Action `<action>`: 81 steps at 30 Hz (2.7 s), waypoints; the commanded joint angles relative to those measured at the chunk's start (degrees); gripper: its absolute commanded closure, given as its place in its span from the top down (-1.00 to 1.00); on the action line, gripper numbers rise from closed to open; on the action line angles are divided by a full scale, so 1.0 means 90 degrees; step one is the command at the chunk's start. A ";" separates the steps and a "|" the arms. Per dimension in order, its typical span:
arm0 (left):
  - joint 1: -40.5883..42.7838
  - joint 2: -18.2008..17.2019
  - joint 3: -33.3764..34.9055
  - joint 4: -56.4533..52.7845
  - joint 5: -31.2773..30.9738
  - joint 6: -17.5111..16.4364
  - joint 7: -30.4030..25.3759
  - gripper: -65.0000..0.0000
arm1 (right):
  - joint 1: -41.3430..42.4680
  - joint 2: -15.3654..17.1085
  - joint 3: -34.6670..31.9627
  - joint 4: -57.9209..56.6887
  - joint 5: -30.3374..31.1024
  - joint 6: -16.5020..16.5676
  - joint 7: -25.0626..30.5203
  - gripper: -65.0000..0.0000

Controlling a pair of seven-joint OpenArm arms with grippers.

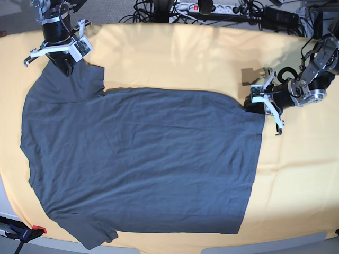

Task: Fold the T-shirt properly
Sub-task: 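Move both grippers down to the shirt's shoulder and hem corners, then grasp the shirt edge with both grippers and pull it taut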

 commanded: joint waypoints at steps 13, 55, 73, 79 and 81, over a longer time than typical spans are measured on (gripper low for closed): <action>-0.0138 -0.0160 -0.0032 0.0010 -0.0255 -0.0058 0.0435 -1.00 | 0.0002 0.0100 0.0146 -0.0449 -0.0129 0.0053 0.0073 -0.16; -0.0136 -0.0160 -0.0032 0.0010 -0.0364 -0.0058 0.0435 -1.00 | 0.1258 0.0095 0.2025 -0.3099 0.3062 0.1858 0.0721 -1.00; 0.0209 -0.1137 -0.0051 0.0964 -0.1224 -0.0544 0.0435 -1.00 | 0.0556 0.0112 0.2586 -0.1336 0.2421 0.1377 0.0238 -1.00; 0.0440 -0.1440 -0.0051 0.1690 -0.1229 -0.0539 0.0755 -1.00 | -0.0311 0.0112 0.3140 -0.0576 0.2883 0.1552 0.0233 -1.00; 0.0597 -0.1515 -0.0051 0.1974 -0.1234 -0.0534 0.1178 -1.00 | -0.0605 0.0112 0.3291 -0.0403 0.2883 0.1540 0.0236 -1.00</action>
